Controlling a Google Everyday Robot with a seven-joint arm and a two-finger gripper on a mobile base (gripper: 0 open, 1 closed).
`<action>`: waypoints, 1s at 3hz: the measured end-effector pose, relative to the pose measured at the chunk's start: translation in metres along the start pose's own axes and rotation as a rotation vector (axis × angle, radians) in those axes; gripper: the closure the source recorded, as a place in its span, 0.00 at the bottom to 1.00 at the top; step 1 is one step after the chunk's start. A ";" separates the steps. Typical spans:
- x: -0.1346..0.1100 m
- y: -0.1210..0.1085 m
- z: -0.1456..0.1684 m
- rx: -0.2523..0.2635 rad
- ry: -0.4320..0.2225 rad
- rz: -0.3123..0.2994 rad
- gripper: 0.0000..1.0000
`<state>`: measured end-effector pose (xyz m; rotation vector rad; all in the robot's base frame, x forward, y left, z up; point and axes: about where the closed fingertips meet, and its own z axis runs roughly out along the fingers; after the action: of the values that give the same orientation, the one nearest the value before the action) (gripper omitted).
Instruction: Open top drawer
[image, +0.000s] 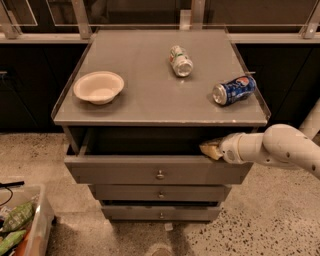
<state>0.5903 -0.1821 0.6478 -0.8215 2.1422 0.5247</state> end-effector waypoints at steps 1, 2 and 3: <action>-0.005 0.000 -0.003 -0.001 0.000 0.001 1.00; 0.004 0.016 -0.014 -0.024 0.019 0.047 1.00; 0.003 0.016 -0.014 -0.025 0.019 0.048 1.00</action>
Offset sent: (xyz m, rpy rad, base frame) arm -0.1006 0.0117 -0.0125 0.0707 0.2273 -0.0174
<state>0.5706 -0.1804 0.6552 -0.7938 2.1815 0.5707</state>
